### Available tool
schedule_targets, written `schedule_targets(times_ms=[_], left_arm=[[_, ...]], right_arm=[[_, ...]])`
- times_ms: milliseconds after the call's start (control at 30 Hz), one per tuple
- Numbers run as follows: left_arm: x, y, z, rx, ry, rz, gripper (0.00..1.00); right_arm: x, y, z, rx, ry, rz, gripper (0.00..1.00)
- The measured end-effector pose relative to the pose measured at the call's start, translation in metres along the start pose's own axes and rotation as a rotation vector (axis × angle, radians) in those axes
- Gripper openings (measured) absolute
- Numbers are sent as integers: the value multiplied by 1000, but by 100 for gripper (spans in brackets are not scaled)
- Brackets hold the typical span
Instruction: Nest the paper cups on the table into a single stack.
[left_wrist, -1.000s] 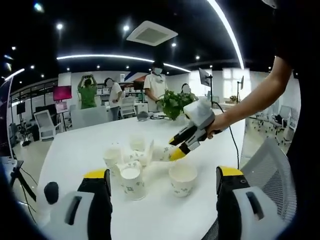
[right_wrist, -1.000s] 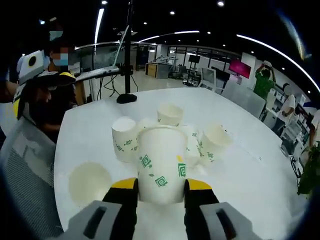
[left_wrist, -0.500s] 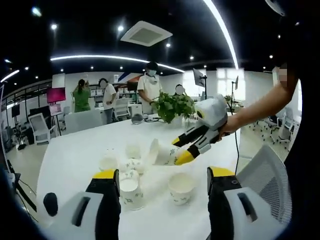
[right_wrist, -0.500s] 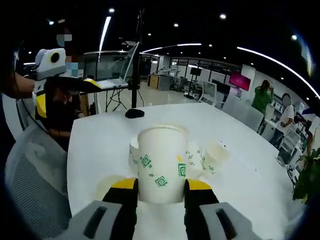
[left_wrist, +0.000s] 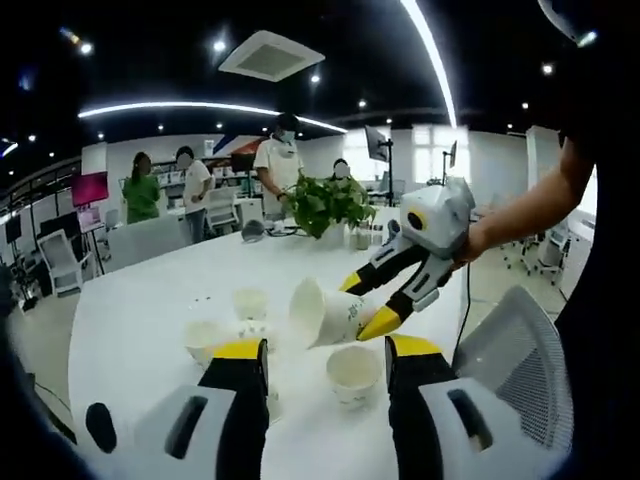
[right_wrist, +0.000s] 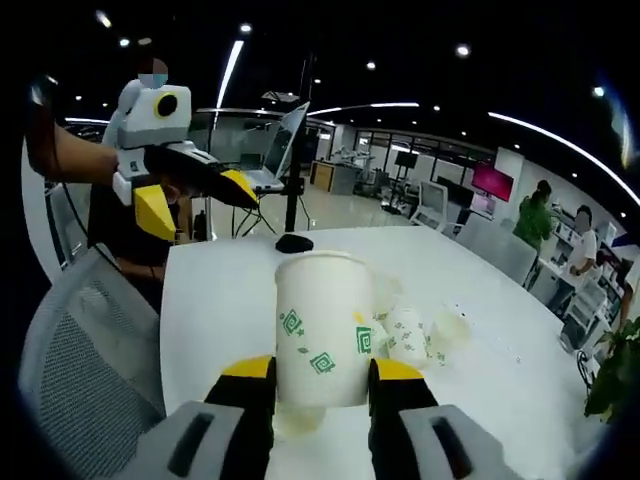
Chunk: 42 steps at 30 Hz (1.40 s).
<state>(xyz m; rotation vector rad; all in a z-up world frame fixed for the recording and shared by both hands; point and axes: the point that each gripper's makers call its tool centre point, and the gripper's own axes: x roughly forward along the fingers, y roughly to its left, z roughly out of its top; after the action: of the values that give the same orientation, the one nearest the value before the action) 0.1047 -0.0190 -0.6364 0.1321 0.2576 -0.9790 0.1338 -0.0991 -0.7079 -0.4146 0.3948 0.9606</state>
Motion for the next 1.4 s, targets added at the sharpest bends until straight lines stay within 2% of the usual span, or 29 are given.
schedule_targets(times_ms=[233, 667, 933, 1133, 1400], left_arm=[[4, -4, 3, 14, 22, -56, 39], [14, -22, 3, 23, 67, -188, 27], [17, -27, 0, 0, 98, -253, 17], [18, -35, -7, 21, 144, -301, 11], [20, -38, -7, 31, 145, -329, 5]], right_arm=[[-1, 10, 7, -22, -18, 18, 35], [-4, 21, 10, -79, -37, 47, 35], [-5, 32, 16, -122, -41, 60, 35], [-5, 38, 22, -153, -50, 69, 35], [-6, 41, 24, -176, -57, 72, 35]])
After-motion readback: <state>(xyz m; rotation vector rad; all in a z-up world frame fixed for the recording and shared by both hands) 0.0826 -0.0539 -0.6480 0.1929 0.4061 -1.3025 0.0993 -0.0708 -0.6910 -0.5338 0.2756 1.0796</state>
